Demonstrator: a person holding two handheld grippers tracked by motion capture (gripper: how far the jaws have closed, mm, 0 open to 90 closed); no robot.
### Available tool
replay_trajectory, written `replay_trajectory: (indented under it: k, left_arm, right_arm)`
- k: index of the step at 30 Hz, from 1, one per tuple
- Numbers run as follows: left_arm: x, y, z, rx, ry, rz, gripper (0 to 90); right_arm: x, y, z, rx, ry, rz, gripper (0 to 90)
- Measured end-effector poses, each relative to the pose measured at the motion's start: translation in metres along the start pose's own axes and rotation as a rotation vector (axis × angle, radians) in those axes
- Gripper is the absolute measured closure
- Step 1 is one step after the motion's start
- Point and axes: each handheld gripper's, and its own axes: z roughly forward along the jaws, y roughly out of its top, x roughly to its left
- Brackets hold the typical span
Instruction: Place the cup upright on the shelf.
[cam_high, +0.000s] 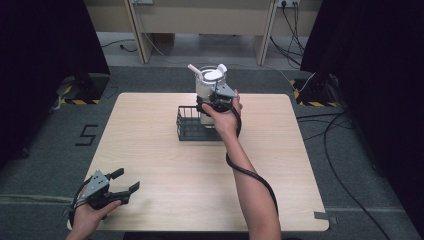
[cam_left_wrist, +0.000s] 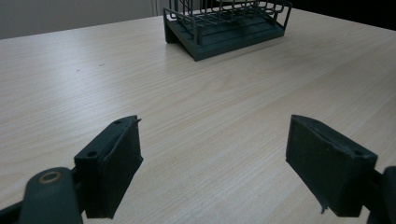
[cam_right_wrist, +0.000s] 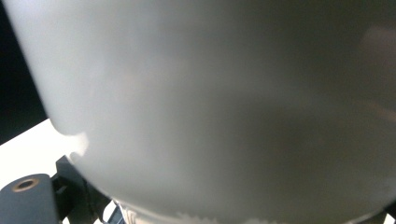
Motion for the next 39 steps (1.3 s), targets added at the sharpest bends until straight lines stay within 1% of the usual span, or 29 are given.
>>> replay_trajectory:
  k: [9, 14, 22, 24, 27, 32, 39]
  left_arm:
    - [0.0, 0.0, 0.0, -0.003, 0.0, -0.001, 17.3]
    - [0.0, 0.0, 0.0, -0.002, -0.002, 0.0, 17.4]
    - [-0.001, 0.0, 0.0, -0.002, -0.005, 0.004, 17.4]
    - [-0.001, 0.0, 0.0, -0.003, -0.005, 0.007, 17.4]
    - [-0.001, 0.0, 0.0, 0.0, -0.005, 0.01, 17.4]
    - [-0.001, 0.0, 0.0, -0.001, -0.003, 0.01, 17.4]
    - [-0.001, 0.0, 0.0, 0.002, -0.006, 0.014, 17.3]
  right_arm:
    - [0.003, -0.013, 0.006, 0.022, 0.003, 0.004, 10.3]
    - [0.005, -0.015, 0.006, 0.014, -0.001, -0.013, 10.2]
    - [0.004, -0.02, 0.003, -0.003, 0.004, 0.001, 8.6]
    - [0.004, -0.021, 0.001, -0.016, 0.013, -0.006, 6.0]
    - [0.007, -0.022, 0.0, -0.016, 0.016, -0.029, 5.3]
    - [0.008, -0.025, 0.0, -0.014, 0.013, -0.008, 5.1]
    - [0.007, -0.032, -0.005, -0.014, 0.012, -0.007, 5.7]
